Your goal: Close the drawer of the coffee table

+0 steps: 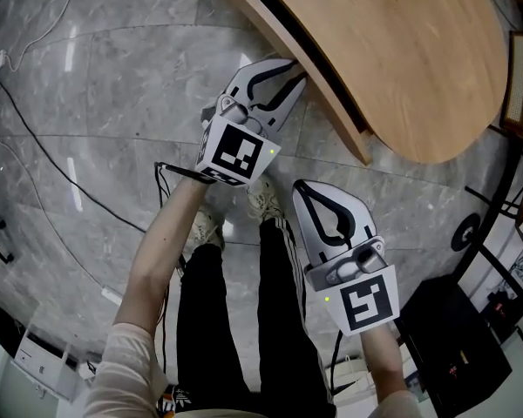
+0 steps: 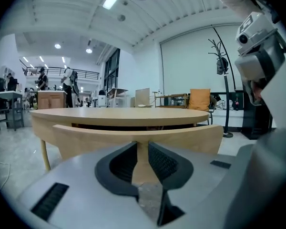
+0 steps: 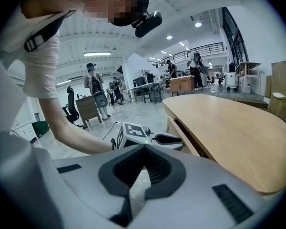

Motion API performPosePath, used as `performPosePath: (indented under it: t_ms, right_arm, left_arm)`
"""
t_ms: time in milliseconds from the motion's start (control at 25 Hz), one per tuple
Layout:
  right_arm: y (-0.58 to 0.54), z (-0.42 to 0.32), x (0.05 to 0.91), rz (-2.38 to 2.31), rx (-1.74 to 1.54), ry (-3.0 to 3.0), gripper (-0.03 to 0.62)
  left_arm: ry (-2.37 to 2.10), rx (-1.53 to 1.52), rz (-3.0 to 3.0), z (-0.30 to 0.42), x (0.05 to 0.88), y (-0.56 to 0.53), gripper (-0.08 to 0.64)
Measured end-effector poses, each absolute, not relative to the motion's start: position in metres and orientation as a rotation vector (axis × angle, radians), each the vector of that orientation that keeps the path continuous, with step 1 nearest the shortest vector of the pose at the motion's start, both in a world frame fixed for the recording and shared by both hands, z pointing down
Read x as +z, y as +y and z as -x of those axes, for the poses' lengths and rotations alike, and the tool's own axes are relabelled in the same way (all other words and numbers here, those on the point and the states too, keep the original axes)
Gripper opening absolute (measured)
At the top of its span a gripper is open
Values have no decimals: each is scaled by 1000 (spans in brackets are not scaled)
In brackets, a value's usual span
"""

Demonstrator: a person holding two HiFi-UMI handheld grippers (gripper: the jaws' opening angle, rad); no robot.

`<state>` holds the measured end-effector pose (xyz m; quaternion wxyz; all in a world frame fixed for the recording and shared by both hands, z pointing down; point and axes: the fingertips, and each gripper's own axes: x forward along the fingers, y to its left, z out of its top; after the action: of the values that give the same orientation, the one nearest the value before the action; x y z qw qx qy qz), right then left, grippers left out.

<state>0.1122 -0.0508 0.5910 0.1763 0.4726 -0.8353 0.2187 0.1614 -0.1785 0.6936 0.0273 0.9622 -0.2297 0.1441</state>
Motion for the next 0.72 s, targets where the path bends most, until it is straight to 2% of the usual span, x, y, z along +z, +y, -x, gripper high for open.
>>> performPosePath:
  t_ms: [720]
  right_arm:
    - [-82, -139, 600, -1320, 632, -2432, 6]
  left_arm:
    - [-721, 156, -2909, -219, 692, -213, 72]
